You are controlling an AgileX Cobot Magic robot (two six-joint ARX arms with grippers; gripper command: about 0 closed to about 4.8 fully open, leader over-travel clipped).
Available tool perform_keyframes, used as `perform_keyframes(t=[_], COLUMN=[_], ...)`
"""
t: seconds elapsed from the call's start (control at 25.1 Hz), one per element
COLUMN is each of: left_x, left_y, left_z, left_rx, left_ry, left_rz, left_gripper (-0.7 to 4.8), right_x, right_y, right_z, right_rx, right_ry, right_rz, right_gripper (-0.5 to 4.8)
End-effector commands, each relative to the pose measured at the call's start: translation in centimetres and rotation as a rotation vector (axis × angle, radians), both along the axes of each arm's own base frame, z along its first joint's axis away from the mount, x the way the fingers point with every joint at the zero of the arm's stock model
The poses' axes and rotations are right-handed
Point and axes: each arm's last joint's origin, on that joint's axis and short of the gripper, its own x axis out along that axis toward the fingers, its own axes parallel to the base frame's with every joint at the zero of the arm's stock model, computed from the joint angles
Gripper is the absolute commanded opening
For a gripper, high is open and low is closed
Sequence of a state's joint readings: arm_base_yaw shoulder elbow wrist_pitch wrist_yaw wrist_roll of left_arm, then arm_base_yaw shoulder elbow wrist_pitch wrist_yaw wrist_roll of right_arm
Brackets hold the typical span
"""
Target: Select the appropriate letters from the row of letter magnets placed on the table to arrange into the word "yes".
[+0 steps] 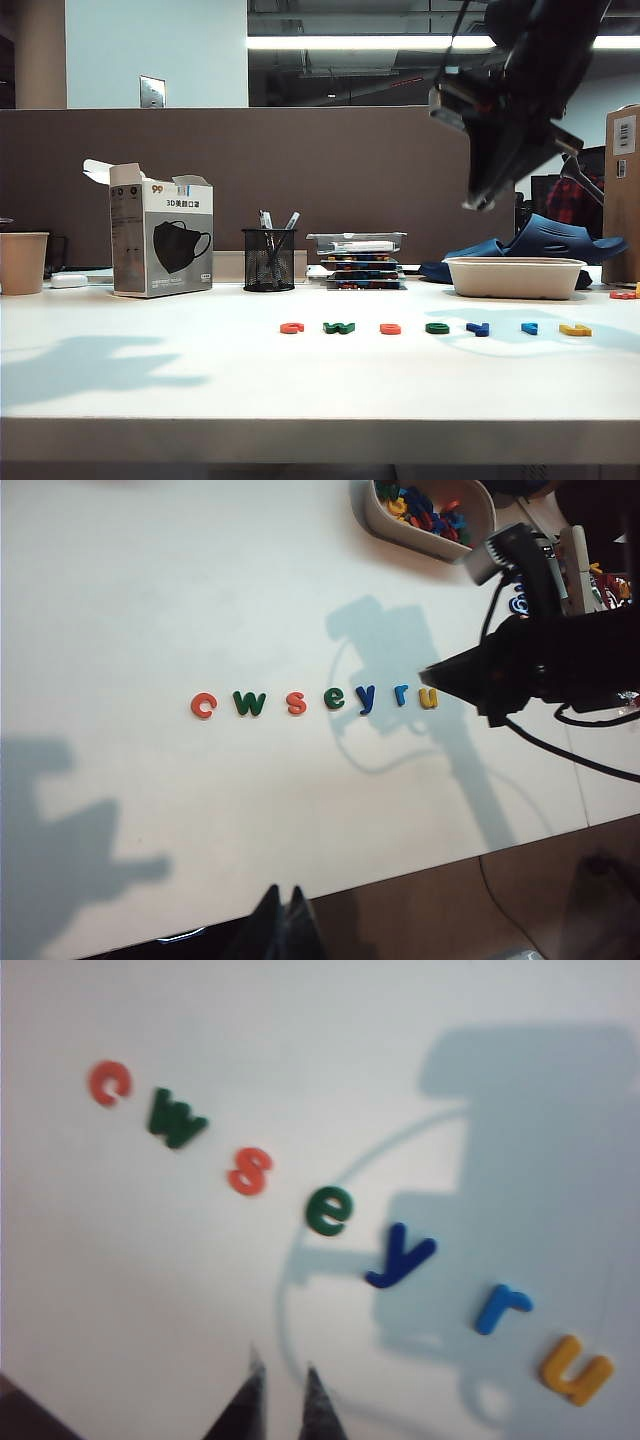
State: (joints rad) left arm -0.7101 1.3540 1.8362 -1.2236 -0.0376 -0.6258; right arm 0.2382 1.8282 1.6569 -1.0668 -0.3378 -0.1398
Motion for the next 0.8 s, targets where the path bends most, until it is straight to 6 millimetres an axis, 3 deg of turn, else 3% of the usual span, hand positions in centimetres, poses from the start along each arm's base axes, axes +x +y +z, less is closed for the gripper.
perform_keyframes(t=[0.04, 0.12, 0.48, 0.8], left_x=[0.0, 0.0, 0.0, 0.0], left_y=[0.0, 0.0, 0.0, 0.0], left_z=[0.2, 0.2, 0.2, 0.2], left_rx=[-0.007, -0.007, -0.008, -0.007], left_ry=[-0.010, -0.010, -0.010, -0.010], left_rz=[0.005, 0.005, 0.005, 0.005], left_gripper=[-0.05, -0.05, -0.05, -0.05], right_x=[0.4, 0.7, 1.5, 2.1], right_y=[0.4, 1.1, 2.9, 3.5], right_z=[-0.7, -1.7, -4.2, -5.7], right_rx=[-0.051, -0.097, -0.262, -0.268], right_ry=[-0.010, -0.005, -0.045, -0.038], right_rz=[0.047, 0.077, 0.215, 0.274], right_gripper=[0.89, 1.55, 1.58, 1.58])
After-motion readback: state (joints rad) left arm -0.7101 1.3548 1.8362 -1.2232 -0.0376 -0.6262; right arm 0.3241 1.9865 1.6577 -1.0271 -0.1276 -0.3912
